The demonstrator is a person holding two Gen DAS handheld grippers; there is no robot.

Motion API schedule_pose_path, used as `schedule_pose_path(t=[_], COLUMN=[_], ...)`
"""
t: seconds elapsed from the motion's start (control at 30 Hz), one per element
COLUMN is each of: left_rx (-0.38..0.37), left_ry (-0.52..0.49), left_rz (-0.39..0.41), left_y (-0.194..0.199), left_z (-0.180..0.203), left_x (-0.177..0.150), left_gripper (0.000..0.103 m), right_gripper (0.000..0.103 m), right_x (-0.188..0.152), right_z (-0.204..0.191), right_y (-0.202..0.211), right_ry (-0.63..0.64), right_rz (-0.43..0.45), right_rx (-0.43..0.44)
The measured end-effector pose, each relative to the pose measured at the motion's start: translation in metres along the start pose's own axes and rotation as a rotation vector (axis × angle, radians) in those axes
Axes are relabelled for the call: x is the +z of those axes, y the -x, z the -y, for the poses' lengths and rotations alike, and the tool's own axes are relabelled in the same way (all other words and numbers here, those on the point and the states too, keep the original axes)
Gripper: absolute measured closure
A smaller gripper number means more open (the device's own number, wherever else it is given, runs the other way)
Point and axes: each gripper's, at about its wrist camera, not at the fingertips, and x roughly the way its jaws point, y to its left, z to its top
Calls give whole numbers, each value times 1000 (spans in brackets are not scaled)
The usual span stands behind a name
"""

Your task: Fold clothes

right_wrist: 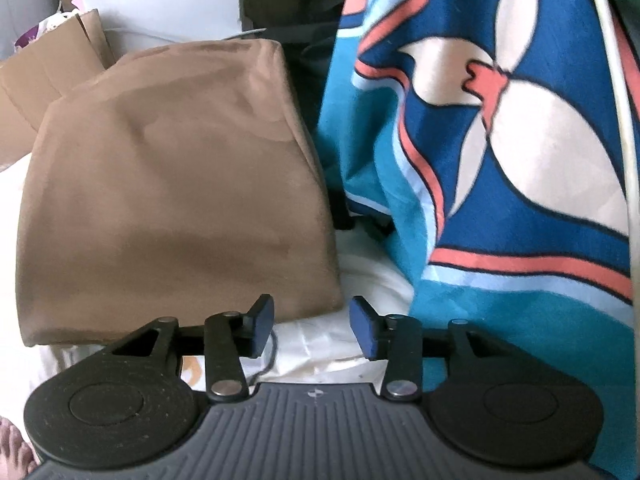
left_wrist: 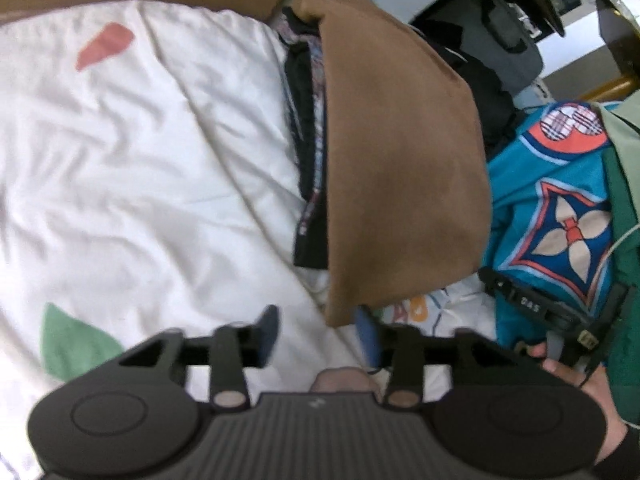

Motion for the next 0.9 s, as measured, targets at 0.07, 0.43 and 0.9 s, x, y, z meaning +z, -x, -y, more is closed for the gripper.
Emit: schedule_pose_path(t=[0.07, 0.43, 0.9], left_rx=[43, 125, 223], left_ry=[1, 46, 38], left_rz=[13, 54, 41], left_y=[9, 74, 168], left_z=[1, 8, 26], left_x=[2, 13, 26], left_gripper=[35, 7, 1], right_gripper=[44, 15, 8], right_x=[5, 43, 86], right_z=[-3, -21, -15], right_y=[5, 34, 86], right_ry=[13, -43, -179], right_rz=[-6, -6, -124], right_rx=[27, 60, 97])
